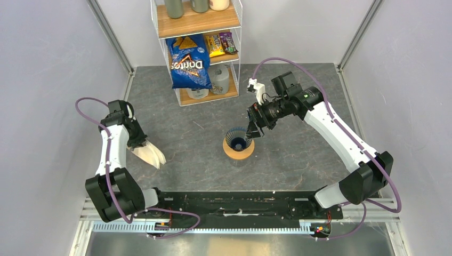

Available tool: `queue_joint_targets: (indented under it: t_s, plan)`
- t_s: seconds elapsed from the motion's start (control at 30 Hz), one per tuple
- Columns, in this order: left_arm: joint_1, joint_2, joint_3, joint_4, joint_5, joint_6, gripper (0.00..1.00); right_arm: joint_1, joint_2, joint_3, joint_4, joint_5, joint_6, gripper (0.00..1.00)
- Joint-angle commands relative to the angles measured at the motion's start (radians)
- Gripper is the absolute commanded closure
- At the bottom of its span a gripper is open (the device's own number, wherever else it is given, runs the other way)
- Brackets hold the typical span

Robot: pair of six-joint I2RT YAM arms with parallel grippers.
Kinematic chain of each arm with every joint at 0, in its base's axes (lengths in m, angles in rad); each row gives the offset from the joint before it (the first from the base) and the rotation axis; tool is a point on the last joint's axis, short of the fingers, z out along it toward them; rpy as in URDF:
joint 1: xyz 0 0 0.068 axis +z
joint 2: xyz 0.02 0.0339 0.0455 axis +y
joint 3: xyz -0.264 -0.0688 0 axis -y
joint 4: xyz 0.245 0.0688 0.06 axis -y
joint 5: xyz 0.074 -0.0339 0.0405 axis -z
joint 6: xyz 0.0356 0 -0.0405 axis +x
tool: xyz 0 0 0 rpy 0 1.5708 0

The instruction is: Place the coffee filter in the dripper

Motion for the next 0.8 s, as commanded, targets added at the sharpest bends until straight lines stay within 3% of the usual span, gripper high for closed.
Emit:
queue_joint_targets:
  t_s: [0.0, 0.77]
  plan:
    - [0.005, -0.003, 0.018, -0.007, -0.032, -0.059, 0.81, -0.004, -0.014, 0.034, 0.013, -0.008, 0.000, 0.03]
    - [0.020, -0.045, -0.025, 0.014, -0.034, -0.176, 0.74, -0.004, -0.015, 0.037, 0.006, -0.006, -0.001, 0.03]
